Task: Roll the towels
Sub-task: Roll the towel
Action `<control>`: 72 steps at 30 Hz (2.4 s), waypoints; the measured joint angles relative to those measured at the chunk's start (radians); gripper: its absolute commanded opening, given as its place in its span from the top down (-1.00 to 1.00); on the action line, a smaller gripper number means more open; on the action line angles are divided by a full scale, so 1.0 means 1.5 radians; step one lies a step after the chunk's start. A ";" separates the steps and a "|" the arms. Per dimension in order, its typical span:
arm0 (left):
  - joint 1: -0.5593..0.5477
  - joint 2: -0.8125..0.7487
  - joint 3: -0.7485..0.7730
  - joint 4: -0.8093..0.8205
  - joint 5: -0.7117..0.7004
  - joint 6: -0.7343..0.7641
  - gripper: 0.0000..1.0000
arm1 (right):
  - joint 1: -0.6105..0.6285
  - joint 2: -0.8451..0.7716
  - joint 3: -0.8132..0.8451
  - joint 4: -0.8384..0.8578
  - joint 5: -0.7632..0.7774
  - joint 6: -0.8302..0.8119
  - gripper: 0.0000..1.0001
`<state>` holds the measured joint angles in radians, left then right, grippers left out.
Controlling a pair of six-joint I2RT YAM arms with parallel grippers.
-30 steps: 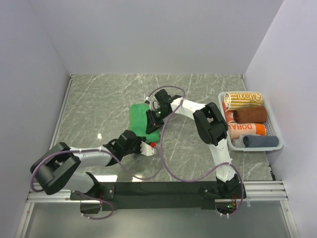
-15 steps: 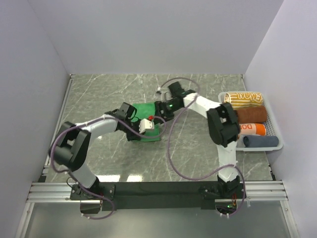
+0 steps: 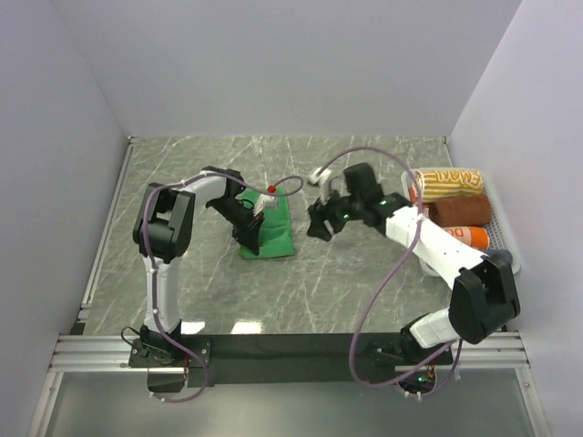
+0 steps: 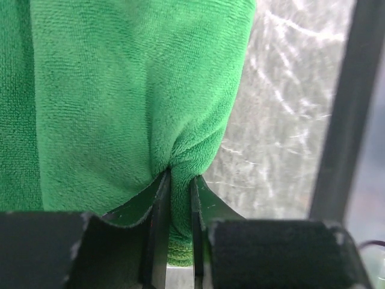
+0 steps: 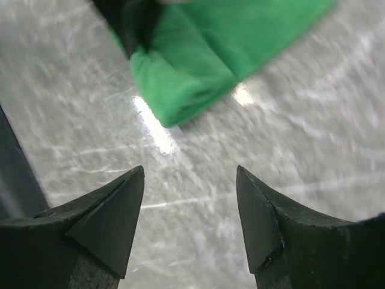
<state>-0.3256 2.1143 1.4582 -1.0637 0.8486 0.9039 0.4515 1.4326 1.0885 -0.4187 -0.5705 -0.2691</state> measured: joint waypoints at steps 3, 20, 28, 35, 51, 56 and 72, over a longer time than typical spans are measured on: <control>0.008 0.043 0.045 -0.059 0.024 0.006 0.81 | 0.083 0.001 -0.026 0.043 0.044 -0.068 -0.38; 0.025 0.095 0.072 -0.133 0.071 -0.010 0.75 | 0.297 0.182 -0.076 0.252 0.183 -0.344 -0.22; 0.055 0.089 0.017 -0.124 0.111 -0.023 0.78 | 0.301 0.245 -0.047 0.250 0.180 -0.342 0.16; 0.093 0.067 -0.042 -0.125 0.114 -0.023 0.77 | 0.308 0.292 0.025 0.222 0.159 -0.300 0.95; 0.238 -0.003 -0.101 -0.141 0.105 -0.027 -0.11 | 0.282 0.445 0.262 -0.005 -0.080 -0.123 1.00; 0.328 -0.078 -0.128 -0.103 0.105 -0.009 -0.12 | 0.245 0.494 0.314 -0.055 -0.167 -0.058 1.00; 0.176 -0.738 -0.578 0.315 -0.112 0.062 -0.45 | 0.174 0.657 0.454 -0.181 -0.416 0.088 1.00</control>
<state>-0.0616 1.0077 0.5907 -0.5919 0.6800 0.9966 0.7132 2.4176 1.7691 -0.6895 -1.1942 -0.1375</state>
